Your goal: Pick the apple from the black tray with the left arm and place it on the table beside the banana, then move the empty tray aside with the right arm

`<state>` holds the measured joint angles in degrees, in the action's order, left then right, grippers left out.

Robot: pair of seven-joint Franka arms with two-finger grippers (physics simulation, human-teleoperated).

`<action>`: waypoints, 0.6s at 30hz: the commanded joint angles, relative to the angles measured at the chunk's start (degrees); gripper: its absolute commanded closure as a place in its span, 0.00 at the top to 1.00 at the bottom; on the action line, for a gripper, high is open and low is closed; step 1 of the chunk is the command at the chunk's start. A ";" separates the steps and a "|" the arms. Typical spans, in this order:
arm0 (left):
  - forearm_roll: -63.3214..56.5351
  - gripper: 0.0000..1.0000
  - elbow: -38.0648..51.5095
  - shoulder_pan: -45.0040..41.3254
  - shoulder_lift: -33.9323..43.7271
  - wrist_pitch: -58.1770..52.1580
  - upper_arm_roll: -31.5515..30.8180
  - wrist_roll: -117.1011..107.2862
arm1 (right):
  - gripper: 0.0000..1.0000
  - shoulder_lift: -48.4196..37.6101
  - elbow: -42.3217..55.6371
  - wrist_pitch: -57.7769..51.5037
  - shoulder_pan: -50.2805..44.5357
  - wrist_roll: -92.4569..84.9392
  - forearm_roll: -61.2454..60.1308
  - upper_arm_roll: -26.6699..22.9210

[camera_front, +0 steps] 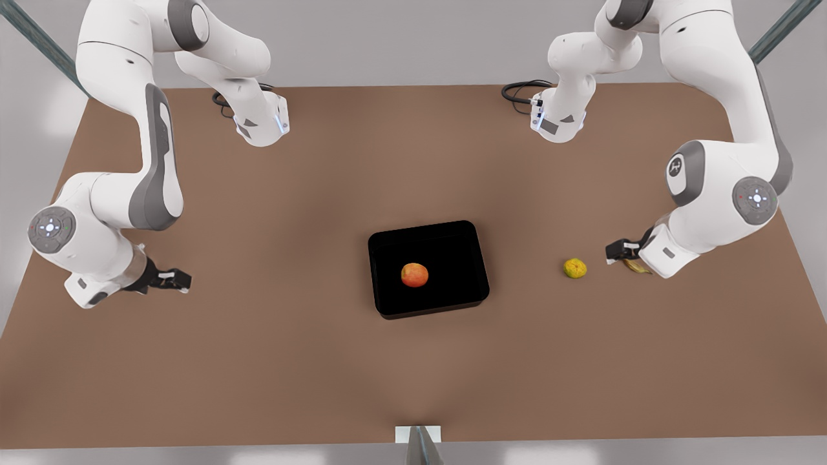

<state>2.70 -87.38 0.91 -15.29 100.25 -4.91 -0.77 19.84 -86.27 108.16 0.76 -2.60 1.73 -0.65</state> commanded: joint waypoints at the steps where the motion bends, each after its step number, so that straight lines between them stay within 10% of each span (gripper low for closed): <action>1: -0.93 1.00 -0.16 -0.21 -0.26 2.76 -0.01 -6.53 | 1.00 0.03 0.05 4.61 -0.05 -1.09 0.11 0.04; 7: -5.07 1.00 3.53 -16.11 -5.18 5.31 -1.50 -26.28 | 1.00 17.95 9.28 8.91 0.04 -1.45 -0.24 0.04; 18: -12.98 1.00 13.02 -36.24 -24.26 17.00 -2.65 -74.63 | 1.00 7.67 11.04 -2.95 -0.93 -1.27 0.02 0.21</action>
<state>-7.14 -74.83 -34.84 -38.75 112.08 -7.56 -31.86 27.61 -75.22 107.22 0.01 -3.37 1.83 -0.43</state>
